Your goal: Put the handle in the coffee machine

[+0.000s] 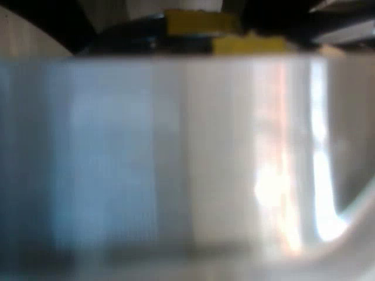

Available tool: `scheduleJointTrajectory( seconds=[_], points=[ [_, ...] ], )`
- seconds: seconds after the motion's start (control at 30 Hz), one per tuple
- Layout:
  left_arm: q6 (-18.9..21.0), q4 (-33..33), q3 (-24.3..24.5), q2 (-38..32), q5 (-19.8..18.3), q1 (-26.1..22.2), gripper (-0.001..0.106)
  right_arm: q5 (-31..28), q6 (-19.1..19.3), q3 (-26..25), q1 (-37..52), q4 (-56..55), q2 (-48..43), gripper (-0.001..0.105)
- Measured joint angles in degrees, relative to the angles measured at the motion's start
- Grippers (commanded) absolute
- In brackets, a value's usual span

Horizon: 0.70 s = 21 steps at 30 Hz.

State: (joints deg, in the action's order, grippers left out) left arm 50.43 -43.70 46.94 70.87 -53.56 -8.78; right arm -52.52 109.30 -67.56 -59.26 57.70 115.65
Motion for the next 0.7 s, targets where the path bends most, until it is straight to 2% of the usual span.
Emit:
scheduleJointTrajectory(
  seconds=[0.07,0.1,0.37,0.57,0.63,0.7],
  points=[
    [0.0,-0.8,0.1,0.0,-0.2,0.0,0.072,0.0,0.0,0.0,0.1,0.1,0.0,0.037],
    [0.0,-1.6,0.2,0.0,-0.5,0.0,0.073,0.0,0.4,0.1,0.1,0.3,0.0,0.037],
    [-2.6,-5.8,2.1,-2.9,1.1,0.0,0.073,-0.1,2.6,0.2,0.1,1.2,0.0,0.037],
    [-2.8,-6.5,3.1,-6.1,1.3,-3.8,0.073,-0.2,2.6,0.2,0.1,1.2,0.0,0.037],
    [-2.8,-7.7,4.0,-6.3,0.7,-5.5,0.067,-0.2,2.6,0.2,0.1,1.2,0.0,0.037],
    [-2.8,-10.2,6.0,-6.3,-0.8,-7.9,0.041,-0.2,2.6,0.2,0.1,1.2,0.0,0.037]
  ],
)
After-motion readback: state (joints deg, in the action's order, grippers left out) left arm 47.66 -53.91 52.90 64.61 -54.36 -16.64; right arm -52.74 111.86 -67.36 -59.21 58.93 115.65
